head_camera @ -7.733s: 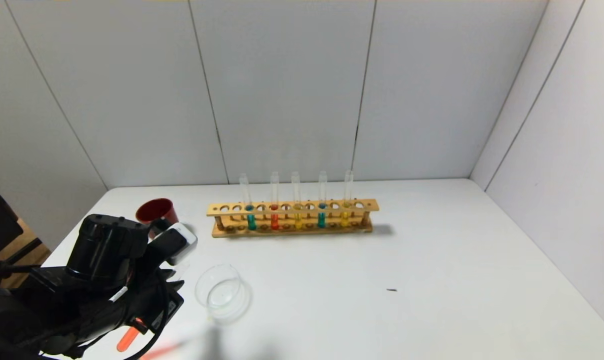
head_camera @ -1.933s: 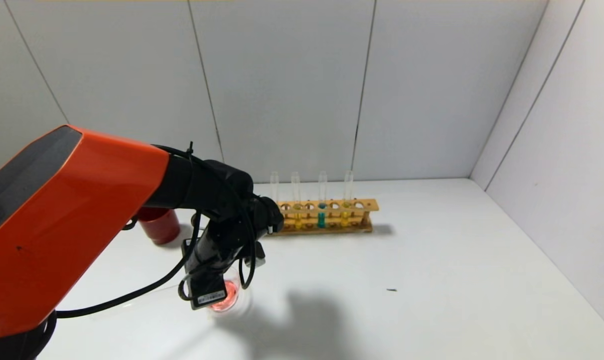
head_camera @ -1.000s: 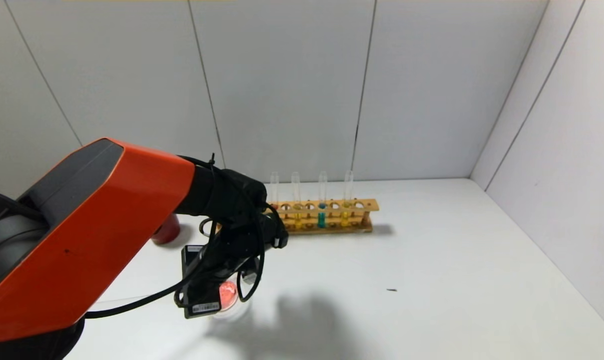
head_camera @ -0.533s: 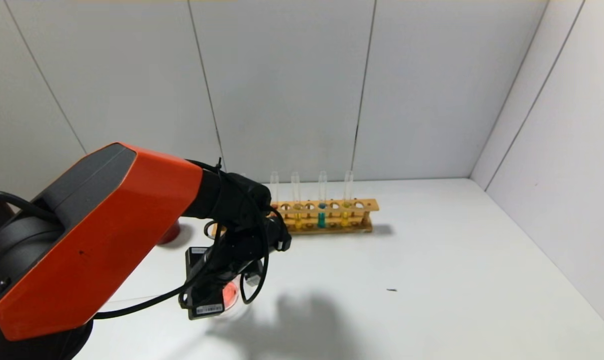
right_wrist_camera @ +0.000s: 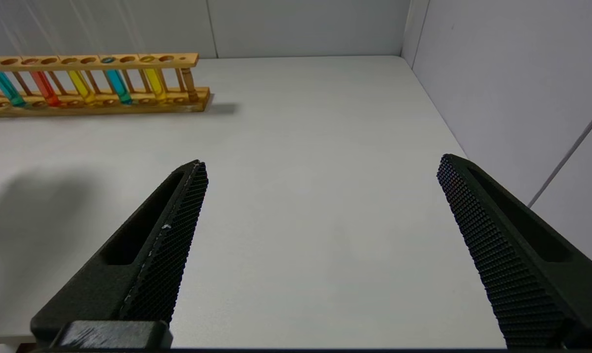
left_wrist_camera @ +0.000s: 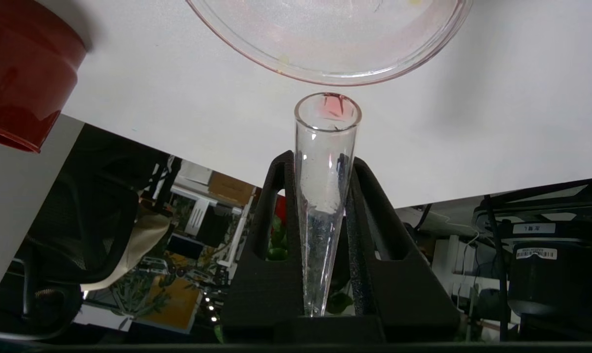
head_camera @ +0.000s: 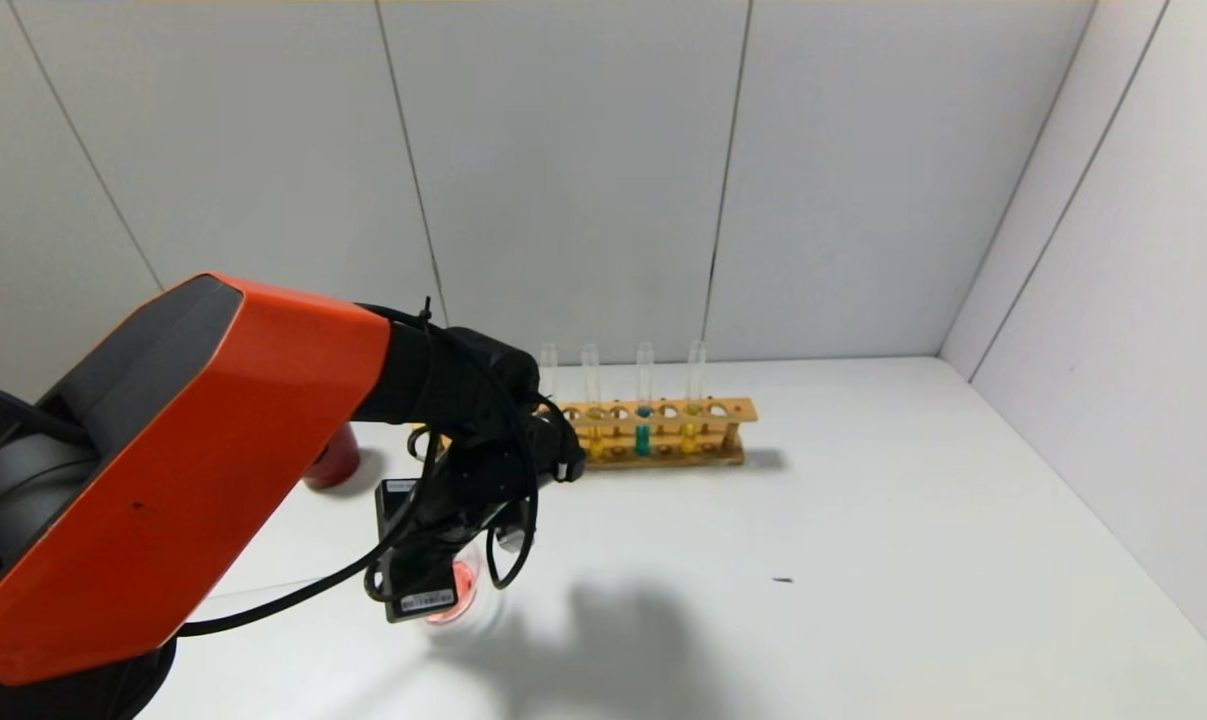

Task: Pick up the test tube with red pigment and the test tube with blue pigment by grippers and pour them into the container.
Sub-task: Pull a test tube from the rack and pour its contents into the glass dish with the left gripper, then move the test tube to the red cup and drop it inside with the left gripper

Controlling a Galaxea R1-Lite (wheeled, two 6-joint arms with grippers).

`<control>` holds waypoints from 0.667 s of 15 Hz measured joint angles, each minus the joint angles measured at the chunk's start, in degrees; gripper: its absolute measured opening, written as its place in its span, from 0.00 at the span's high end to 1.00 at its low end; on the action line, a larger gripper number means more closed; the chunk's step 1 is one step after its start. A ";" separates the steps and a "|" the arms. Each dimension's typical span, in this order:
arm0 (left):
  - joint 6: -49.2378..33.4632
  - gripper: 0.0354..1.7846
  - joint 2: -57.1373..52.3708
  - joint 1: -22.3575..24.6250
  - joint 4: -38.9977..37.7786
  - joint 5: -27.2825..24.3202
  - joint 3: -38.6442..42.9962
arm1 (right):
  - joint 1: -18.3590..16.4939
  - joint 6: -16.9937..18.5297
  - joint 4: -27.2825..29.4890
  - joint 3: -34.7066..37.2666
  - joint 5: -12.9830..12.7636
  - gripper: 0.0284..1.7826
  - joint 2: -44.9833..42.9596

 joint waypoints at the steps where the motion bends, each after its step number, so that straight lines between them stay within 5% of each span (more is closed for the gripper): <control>1: -0.11 0.84 -0.07 0.00 -0.06 0.00 -0.06 | 0.00 0.01 0.00 0.00 0.02 0.04 0.00; 10: -15.26 0.84 -3.33 -0.02 -1.02 -2.95 0.63 | 0.00 0.01 0.00 0.00 0.00 0.04 0.00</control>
